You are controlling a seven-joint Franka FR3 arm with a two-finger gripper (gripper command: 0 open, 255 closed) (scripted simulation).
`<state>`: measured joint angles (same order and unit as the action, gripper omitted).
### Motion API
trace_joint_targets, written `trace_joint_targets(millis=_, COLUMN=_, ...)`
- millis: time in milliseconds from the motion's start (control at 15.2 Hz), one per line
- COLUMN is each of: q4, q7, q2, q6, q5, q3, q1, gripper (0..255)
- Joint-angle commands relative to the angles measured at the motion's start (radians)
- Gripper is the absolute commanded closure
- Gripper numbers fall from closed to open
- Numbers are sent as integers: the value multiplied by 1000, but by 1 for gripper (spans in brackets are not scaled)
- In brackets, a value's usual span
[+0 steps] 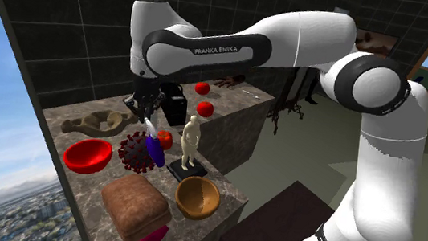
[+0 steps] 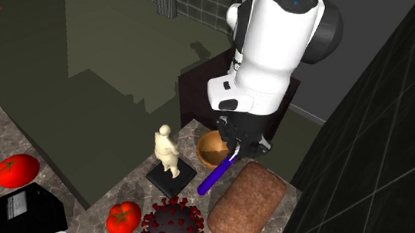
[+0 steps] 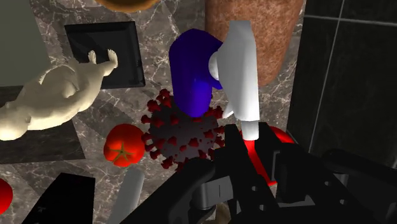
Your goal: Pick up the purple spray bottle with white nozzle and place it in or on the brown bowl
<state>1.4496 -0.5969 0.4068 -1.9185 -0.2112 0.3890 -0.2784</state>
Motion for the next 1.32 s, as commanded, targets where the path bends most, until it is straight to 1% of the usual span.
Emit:
trace_joint_targets(millis=0, q4=125, q7=14, q2=-103, q6=-28, q5=34, q3=10, q1=34, gripper=255)
trace_joint_targets(millis=330, q4=325, q7=74, q2=-318, q6=-34, q5=125, q3=15, q1=87, gripper=255)
trace_joint_targets(millis=660, q4=473, q7=143, q2=-513, q6=-4, q5=210, q3=-6, q1=112, gripper=255)
trace_joint_targets(millis=1254, q4=578, q7=135, q2=-497, q6=-123, q5=203, q3=-3, q1=109, gripper=255)
